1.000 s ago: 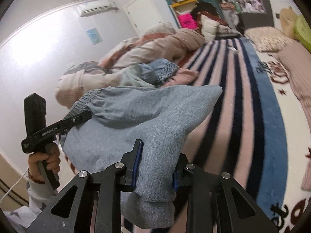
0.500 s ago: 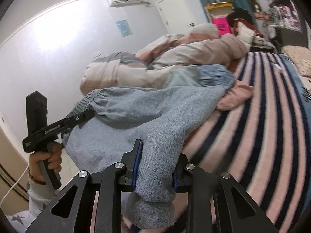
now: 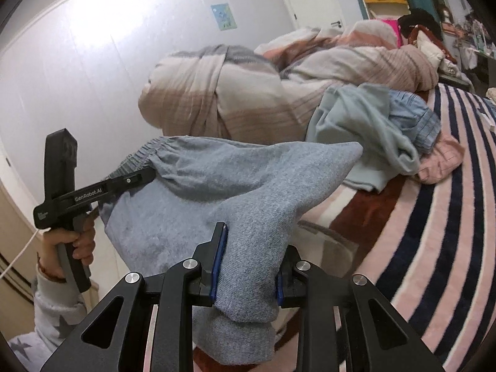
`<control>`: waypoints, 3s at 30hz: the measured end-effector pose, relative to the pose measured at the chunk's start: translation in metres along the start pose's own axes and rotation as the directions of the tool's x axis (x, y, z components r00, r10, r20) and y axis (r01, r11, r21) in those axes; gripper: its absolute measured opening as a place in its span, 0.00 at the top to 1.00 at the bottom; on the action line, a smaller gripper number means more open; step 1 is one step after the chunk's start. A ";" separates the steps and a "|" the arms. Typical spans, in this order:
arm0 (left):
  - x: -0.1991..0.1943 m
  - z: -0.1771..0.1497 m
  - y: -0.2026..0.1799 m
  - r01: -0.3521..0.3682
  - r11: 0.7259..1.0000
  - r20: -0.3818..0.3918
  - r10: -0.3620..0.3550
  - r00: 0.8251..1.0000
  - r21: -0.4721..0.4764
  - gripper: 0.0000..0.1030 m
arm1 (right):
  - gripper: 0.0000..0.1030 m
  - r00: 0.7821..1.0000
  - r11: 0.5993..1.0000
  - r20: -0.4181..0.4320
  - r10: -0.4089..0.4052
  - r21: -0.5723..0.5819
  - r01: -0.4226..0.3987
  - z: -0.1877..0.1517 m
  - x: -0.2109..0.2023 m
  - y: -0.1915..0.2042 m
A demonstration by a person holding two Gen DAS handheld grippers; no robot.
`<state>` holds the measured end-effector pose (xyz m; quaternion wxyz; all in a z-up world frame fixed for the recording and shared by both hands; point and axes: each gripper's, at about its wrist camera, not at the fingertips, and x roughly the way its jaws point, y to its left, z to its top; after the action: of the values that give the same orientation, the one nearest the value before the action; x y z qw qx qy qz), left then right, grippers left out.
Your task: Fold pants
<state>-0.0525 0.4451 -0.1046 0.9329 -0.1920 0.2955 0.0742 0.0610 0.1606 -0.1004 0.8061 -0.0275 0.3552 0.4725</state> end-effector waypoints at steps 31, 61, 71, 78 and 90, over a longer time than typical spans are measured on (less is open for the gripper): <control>0.031 -0.019 0.013 -0.064 0.998 -0.103 0.066 0.992 0.020 0.64 | 0.73 0.997 1.000 -0.081 -0.022 0.010 0.023 -0.028 0.022 -0.005; -0.042 -0.024 -0.048 -0.180 0.975 -0.047 0.188 0.981 0.131 0.41 | 0.47 0.999 0.999 -0.018 -0.040 -0.023 0.040 -0.044 -0.056 -0.006; -0.062 -0.042 -0.118 -0.129 0.973 -0.020 0.135 0.991 0.192 0.35 | 0.27 0.992 0.992 0.045 -0.117 -0.034 0.118 -0.075 -0.118 -0.029; -0.066 -0.057 -0.189 -0.072 0.963 0.004 0.073 0.997 0.259 0.29 | 0.13 0.975 0.980 0.103 -0.196 -0.009 0.198 -0.099 -0.168 -0.055; -0.066 -0.088 -0.321 0.053 0.944 0.086 -0.086 0.993 0.325 0.17 | 0.03 0.895 0.926 0.235 -0.379 0.089 0.368 -0.138 -0.266 -0.095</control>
<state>-0.0717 0.1140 -0.0317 0.9673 -0.0434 0.2498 0.0013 -0.0208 -0.1415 -0.0718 0.9201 -0.0187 0.2496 0.3011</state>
